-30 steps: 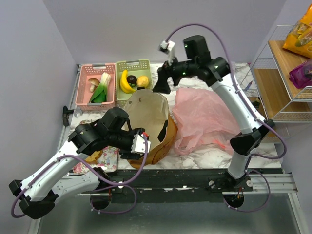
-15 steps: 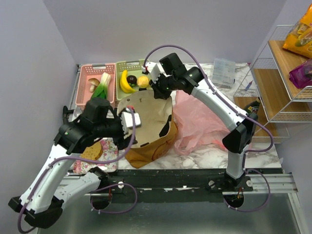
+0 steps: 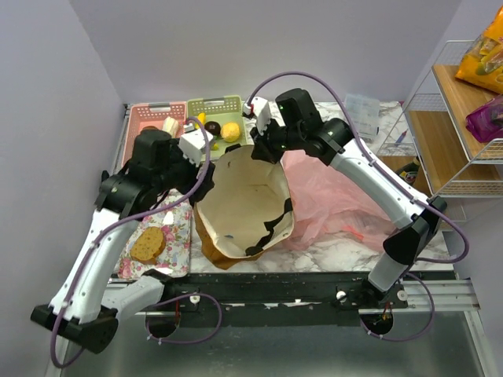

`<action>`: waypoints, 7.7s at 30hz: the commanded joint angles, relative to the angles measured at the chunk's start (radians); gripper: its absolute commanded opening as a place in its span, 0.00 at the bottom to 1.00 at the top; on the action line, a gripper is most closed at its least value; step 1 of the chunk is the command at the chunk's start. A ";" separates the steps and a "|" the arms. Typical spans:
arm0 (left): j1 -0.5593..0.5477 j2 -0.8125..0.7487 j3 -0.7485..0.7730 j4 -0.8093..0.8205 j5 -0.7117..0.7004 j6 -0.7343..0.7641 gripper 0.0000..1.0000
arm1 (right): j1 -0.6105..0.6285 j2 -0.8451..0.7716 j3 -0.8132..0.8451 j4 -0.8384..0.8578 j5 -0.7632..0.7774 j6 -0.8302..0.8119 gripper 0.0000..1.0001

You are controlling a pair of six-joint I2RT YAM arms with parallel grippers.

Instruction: Untie the knot of the grocery bags and take out the mixed food

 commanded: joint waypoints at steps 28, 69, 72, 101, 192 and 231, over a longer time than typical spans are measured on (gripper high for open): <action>-0.111 -0.161 -0.176 -0.022 0.145 0.127 0.00 | -0.040 -0.371 -0.275 0.001 -0.110 0.049 0.86; -0.006 -0.091 -0.128 -0.005 0.200 0.086 0.00 | -0.516 0.197 -0.842 0.423 0.245 0.160 0.39; -0.006 -0.078 -0.117 -0.008 0.196 0.084 0.00 | -0.529 0.105 -0.859 0.416 0.065 0.091 0.03; 0.035 0.072 -0.016 0.116 0.285 -0.198 0.00 | -0.009 -0.510 -0.276 0.064 -0.543 -0.116 0.01; 0.231 0.378 0.120 -0.044 0.524 -0.218 0.00 | 0.459 -0.112 -0.113 0.002 0.233 -0.365 0.91; 0.231 0.383 0.082 -0.035 0.544 -0.195 0.00 | 0.383 -0.405 -0.232 0.066 0.418 -0.048 0.94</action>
